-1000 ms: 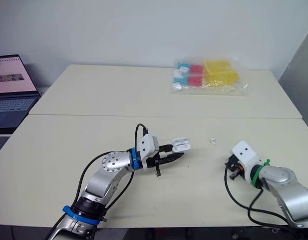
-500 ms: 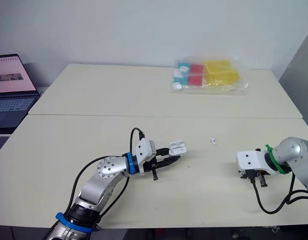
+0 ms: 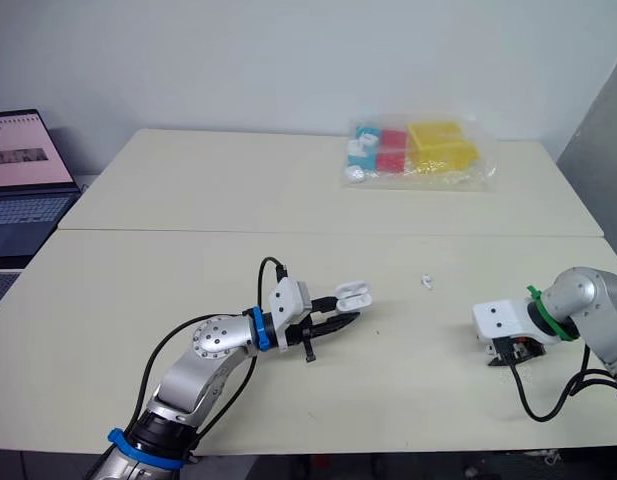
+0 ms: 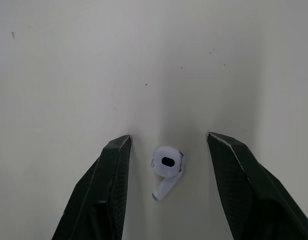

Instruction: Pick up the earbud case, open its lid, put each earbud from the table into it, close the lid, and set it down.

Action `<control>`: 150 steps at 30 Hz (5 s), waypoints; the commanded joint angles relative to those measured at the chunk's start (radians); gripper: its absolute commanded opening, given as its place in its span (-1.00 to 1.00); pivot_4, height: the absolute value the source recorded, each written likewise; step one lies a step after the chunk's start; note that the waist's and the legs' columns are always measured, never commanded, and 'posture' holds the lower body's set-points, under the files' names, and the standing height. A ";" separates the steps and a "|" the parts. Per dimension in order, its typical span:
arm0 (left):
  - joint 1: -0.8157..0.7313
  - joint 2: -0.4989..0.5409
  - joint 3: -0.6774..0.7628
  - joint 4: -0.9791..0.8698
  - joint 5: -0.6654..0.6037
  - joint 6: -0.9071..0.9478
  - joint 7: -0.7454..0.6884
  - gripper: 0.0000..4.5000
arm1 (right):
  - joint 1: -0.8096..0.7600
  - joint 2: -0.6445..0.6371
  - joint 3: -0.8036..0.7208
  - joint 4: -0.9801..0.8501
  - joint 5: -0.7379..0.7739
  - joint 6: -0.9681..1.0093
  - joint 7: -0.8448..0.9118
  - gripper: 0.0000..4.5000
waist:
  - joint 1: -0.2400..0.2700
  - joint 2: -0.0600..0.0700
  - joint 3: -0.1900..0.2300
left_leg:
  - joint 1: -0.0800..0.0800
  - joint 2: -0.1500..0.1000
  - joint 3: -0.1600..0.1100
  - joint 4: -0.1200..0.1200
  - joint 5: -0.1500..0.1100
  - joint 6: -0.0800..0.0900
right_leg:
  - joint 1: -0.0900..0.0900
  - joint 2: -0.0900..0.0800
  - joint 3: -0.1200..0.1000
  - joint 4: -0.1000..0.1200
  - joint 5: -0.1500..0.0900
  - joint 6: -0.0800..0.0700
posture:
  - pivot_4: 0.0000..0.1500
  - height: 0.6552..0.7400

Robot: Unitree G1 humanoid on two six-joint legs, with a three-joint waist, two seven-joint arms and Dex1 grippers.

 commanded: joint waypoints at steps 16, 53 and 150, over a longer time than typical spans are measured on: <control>0.001 -0.057 -0.022 -0.006 0.029 -0.039 0.036 -0.64 | 0.036 -0.096 -0.015 -0.334 -0.013 0.637 -0.055 0.12 | 0.001 0.002 0.000 | -0.002 0.000 0.001 0.000 0.000 0.000 | -0.002 0.000 0.000 0.000 0.000 0.000 | 1.00 0.89; 0.001 -0.085 -0.039 0.026 0.057 -0.057 0.048 -0.64 | -0.083 -0.020 0.112 -0.250 -0.090 0.621 -0.013 -0.81 | 0.001 0.002 0.000 | -0.002 0.000 0.000 0.000 0.000 0.000 | -0.002 0.000 0.000 0.001 0.000 0.000 | 1.00 0.89; -0.193 -0.009 0.126 -0.029 -0.164 0.206 0.001 -0.64 | 0.156 0.460 -0.500 -0.750 0.696 0.657 -0.767 1.00 | 0.001 0.001 0.000 | -0.003 0.000 -0.001 -0.001 0.000 0.000 | -0.001 0.001 0.000 0.000 0.000 0.001 | 1.00 0.89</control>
